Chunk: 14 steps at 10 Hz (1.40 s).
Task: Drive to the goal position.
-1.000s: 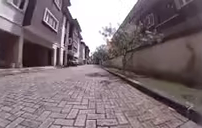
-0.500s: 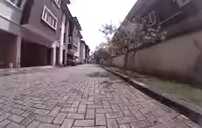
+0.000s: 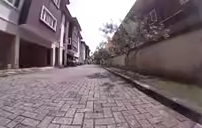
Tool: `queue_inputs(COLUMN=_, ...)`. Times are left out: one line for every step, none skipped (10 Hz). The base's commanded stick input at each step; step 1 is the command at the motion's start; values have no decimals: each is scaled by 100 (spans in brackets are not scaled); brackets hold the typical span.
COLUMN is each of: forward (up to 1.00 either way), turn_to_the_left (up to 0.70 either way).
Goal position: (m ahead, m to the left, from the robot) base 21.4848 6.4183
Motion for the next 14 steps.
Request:
queue_inputs(forward=50, turn_to_the_left=0)
queue_inputs(forward=50, turn_to_the_left=0)
queue_inputs(forward=50, turn_to_the_left=0)
queue_inputs(forward=50, turn_to_the_left=0)
queue_inputs(forward=50, turn_to_the_left=0)
queue_inputs(forward=50, turn_to_the_left=0)
queue_inputs(forward=50, turn_to_the_left=0)
queue_inputs(forward=50, turn_to_the_left=0)
queue_inputs(forward=50, turn_to_the_left=0)
queue_inputs(forward=50, turn_to_the_left=0)
queue_inputs(forward=50, turn_to_the_left=0)
queue_inputs(forward=50, turn_to_the_left=0)
queue_inputs(forward=50, turn_to_the_left=0)
queue_inputs(forward=50, turn_to_the_left=0)
